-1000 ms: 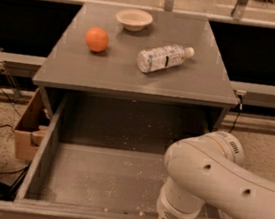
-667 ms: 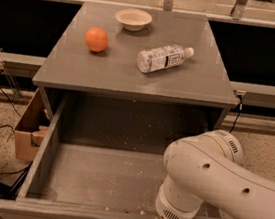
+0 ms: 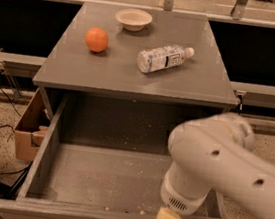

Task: Open top drawer

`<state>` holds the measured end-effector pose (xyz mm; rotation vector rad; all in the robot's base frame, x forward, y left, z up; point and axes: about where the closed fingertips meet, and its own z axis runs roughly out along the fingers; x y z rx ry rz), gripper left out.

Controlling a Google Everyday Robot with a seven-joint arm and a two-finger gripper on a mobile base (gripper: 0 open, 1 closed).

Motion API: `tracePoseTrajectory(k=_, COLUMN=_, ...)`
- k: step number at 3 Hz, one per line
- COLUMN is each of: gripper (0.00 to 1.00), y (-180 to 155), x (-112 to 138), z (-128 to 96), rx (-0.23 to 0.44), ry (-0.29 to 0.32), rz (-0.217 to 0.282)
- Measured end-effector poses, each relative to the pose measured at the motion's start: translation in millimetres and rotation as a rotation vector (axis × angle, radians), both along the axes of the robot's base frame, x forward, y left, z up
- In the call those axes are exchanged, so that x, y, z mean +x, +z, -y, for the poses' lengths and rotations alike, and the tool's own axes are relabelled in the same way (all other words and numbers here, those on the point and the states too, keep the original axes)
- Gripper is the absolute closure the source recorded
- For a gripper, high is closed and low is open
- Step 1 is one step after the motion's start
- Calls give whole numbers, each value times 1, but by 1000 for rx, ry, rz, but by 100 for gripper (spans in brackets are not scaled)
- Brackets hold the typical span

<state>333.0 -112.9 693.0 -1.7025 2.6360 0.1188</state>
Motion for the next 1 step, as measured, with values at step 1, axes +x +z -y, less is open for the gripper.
tracePoseTrajectory(k=1, gripper=0, y=67, x=31, z=29, rx=-32, ry=22, rz=33)
